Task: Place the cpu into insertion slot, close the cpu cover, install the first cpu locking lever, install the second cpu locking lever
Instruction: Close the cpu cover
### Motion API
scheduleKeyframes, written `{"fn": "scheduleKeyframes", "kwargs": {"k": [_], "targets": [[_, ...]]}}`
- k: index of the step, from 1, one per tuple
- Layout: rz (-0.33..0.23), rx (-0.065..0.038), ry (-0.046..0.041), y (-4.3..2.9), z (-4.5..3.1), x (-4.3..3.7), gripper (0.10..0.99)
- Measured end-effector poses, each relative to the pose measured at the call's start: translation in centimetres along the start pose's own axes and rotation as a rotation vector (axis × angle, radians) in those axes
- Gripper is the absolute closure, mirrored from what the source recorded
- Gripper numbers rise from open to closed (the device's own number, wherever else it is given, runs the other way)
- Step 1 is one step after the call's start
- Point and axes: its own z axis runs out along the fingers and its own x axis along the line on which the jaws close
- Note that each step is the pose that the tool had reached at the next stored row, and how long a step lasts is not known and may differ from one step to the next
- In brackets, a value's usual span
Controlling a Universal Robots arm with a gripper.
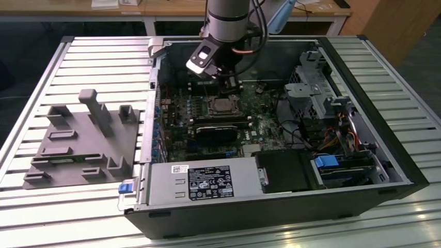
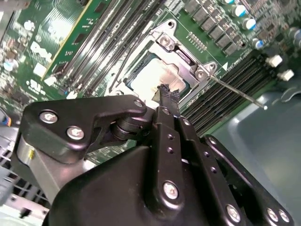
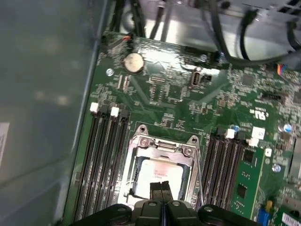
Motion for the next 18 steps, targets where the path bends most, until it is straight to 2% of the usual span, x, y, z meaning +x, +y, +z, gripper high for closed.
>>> {"fn": "scheduleKeyframes", "kwargs": {"k": [18], "targets": [[-0.296, 0.002, -0.0037, 0.0, 0.01, 0.0, 0.984]]}}
